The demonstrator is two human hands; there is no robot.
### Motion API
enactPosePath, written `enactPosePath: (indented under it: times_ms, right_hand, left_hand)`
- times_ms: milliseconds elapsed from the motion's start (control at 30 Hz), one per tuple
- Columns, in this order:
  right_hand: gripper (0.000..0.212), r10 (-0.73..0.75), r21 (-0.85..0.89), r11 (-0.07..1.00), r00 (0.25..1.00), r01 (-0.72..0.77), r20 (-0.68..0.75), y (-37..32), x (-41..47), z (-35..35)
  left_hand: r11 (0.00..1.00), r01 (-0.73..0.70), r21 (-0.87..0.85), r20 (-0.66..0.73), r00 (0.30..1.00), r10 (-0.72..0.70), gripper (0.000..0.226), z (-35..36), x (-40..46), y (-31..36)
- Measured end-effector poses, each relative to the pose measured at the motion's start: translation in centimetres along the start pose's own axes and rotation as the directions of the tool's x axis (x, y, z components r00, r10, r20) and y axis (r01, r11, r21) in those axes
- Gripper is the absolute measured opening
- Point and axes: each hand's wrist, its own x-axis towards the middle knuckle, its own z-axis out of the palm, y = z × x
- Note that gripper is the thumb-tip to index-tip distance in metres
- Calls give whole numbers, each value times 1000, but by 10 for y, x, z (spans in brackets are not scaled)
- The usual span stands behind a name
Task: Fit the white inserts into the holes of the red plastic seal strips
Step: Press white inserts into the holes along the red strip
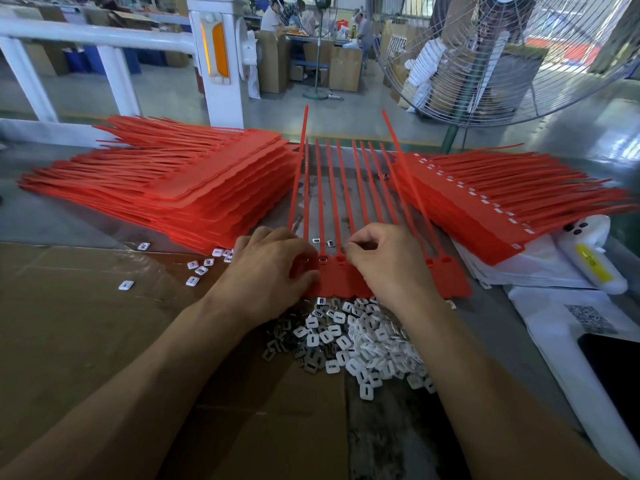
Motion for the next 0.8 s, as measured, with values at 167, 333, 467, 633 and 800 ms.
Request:
enactPosePath:
  times_ms: [167, 333, 467, 633, 800]
  right_hand:
    - [11, -3, -43, 999, 999, 5, 37, -1, 1, 1]
    - [11, -12, -97, 995, 999, 17, 50, -2, 1, 3]
    - [11, -21, -142, 990, 999, 27, 42, -4, 1, 2]
    - [15, -39, -218, 974, 996, 55, 81, -6, -2, -4]
    - [22, -75, -181, 980, 994, 88, 79, -5, -6, -8]
  left_hand:
    - [1000, 1, 8, 8, 1000, -1, 41, 1, 1, 1]
    - [1000, 3, 4, -3, 1000, -3, 40, 1, 0, 1]
    - [1000, 6, 4, -4, 1000, -6, 40, 1, 1, 2]
    - [1000, 7, -1, -5, 1000, -7, 39, 1, 0, 2]
    - [1000, 12, -4, 14, 1000, -12, 43, 0, 1, 1]
